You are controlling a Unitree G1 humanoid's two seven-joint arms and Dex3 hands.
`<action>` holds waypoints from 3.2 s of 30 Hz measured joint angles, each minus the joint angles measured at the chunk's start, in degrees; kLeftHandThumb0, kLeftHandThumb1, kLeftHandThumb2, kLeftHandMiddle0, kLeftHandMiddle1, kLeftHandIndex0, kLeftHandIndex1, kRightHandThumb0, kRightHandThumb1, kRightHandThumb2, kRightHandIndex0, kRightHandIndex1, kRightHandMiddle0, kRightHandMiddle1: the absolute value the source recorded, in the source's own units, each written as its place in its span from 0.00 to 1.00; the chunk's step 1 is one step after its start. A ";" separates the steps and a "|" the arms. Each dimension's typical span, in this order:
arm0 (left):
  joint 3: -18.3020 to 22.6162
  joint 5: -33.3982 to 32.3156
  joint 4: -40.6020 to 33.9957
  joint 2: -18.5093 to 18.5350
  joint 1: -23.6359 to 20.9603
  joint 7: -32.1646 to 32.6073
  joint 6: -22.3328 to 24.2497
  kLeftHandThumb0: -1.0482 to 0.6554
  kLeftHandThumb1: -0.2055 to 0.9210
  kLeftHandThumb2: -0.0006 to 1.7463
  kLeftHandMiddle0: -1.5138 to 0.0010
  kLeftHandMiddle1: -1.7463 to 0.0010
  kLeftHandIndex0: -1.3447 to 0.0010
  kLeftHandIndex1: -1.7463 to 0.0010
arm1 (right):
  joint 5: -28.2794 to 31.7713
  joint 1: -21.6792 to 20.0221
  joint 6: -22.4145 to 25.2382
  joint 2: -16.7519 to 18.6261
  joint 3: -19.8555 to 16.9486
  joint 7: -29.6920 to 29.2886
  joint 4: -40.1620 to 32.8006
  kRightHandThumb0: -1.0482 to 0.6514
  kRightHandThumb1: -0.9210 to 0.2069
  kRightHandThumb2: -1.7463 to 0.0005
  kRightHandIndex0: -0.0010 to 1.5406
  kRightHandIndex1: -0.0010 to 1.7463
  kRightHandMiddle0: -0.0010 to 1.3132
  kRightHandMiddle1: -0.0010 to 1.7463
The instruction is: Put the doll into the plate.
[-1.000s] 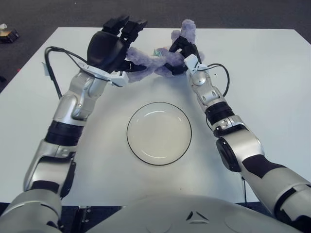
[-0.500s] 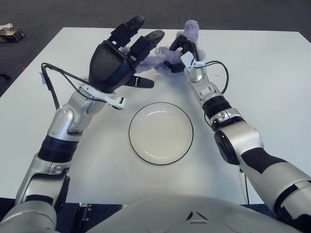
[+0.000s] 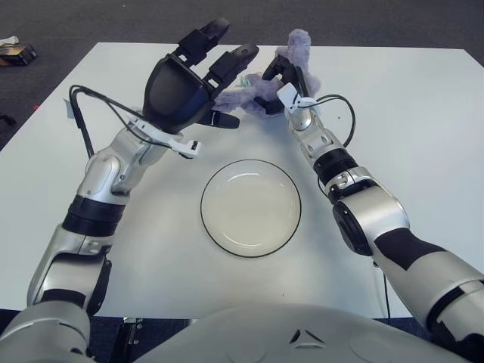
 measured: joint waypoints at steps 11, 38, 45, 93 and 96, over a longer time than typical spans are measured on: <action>-0.93 -1.00 1.04 -0.89 -1.43 -1.95 1.79 0.06 1.00 0.27 0.69 0.99 0.71 0.88 | -5.80 0.58 -0.50 -0.52 4.55 -3.30 0.33 0.86 0.37 0.39 0.30 1.00 0.42 1.00; -4.98 11.83 -5.19 -1.91 -2.95 -24.13 26.67 0.04 1.00 0.35 0.59 0.96 0.69 0.88 | -11.56 9.89 14.21 -2.31 7.69 3.68 -23.49 0.85 0.35 0.41 0.29 1.00 0.39 1.00; -8.60 16.65 -4.86 -3.16 -3.17 -28.49 30.44 0.07 1.00 0.32 0.56 0.92 0.74 0.74 | -12.53 9.88 15.56 -2.42 7.70 3.71 -23.88 0.85 0.35 0.41 0.29 1.00 0.38 1.00; -9.72 8.09 -13.66 -11.31 2.32 -34.76 36.84 0.10 1.00 0.20 0.60 0.89 0.87 0.74 | -15.83 6.96 16.20 -2.67 8.19 -5.63 -17.71 0.85 0.31 0.44 0.27 1.00 0.37 1.00; -9.72 8.10 -13.76 -11.37 2.38 -34.76 36.91 0.10 1.00 0.21 0.60 0.89 0.87 0.74 | -16.59 6.70 16.27 -2.69 8.68 -6.48 -17.22 0.85 0.31 0.44 0.27 1.00 0.36 1.00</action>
